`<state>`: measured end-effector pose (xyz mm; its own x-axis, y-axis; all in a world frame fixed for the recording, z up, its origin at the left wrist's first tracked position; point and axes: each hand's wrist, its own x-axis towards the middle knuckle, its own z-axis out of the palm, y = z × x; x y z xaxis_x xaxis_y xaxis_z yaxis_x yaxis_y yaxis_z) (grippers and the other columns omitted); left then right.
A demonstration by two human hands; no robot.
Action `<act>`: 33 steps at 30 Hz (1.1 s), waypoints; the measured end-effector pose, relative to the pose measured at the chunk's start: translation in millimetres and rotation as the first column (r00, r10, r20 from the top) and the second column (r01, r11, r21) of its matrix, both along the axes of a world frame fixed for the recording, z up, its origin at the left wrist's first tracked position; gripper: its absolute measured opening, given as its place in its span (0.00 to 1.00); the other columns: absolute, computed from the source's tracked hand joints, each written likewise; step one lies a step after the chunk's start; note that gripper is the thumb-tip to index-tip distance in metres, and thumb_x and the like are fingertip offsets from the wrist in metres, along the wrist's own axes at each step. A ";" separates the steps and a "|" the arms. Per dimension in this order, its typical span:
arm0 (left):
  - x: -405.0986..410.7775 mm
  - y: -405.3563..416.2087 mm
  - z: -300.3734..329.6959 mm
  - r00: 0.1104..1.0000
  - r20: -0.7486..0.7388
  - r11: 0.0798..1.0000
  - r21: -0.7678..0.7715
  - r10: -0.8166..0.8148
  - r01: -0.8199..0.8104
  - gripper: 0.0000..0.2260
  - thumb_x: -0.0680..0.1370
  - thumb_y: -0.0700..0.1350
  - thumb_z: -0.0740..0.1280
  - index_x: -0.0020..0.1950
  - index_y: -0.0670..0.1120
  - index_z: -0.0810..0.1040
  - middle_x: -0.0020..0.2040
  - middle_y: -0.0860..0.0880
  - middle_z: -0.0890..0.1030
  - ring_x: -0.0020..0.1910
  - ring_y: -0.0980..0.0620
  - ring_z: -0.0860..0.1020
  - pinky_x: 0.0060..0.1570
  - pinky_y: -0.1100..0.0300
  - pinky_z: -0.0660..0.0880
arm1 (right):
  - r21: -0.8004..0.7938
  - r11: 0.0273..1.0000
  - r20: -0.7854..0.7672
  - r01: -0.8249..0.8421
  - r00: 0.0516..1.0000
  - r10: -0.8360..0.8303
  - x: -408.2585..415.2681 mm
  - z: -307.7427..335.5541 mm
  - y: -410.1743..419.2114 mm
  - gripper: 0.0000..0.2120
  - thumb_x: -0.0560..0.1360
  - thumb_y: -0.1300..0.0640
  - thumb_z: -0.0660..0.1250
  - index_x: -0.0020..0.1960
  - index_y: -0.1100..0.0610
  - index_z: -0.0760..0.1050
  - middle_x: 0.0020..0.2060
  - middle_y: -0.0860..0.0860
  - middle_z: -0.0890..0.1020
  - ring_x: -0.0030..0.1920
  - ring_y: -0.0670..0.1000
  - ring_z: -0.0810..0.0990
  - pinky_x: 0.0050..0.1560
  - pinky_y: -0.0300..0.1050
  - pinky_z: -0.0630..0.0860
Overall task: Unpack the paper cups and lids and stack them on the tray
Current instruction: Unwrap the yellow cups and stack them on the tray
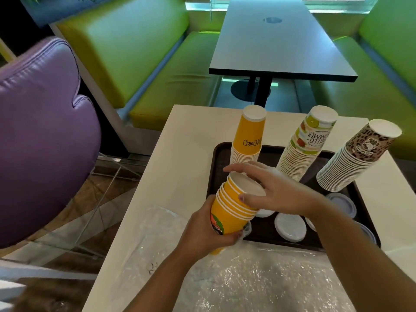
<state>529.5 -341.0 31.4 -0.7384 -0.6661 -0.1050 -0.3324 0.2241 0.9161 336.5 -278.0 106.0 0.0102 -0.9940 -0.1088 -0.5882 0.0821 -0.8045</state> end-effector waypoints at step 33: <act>-7.3 -10.7 0.6 0.999 0.017 0.995 0.087 0.040 -0.041 0.33 0.56 0.62 0.74 0.58 0.64 0.65 0.52 0.65 0.75 0.53 0.72 0.73 0.44 0.77 0.72 | -0.251 0.667 0.236 0.701 0.713 -0.660 -58.8 15.7 -84.8 0.36 0.69 0.53 0.74 0.71 0.52 0.59 0.61 0.45 0.71 0.57 0.45 0.70 0.54 0.43 0.72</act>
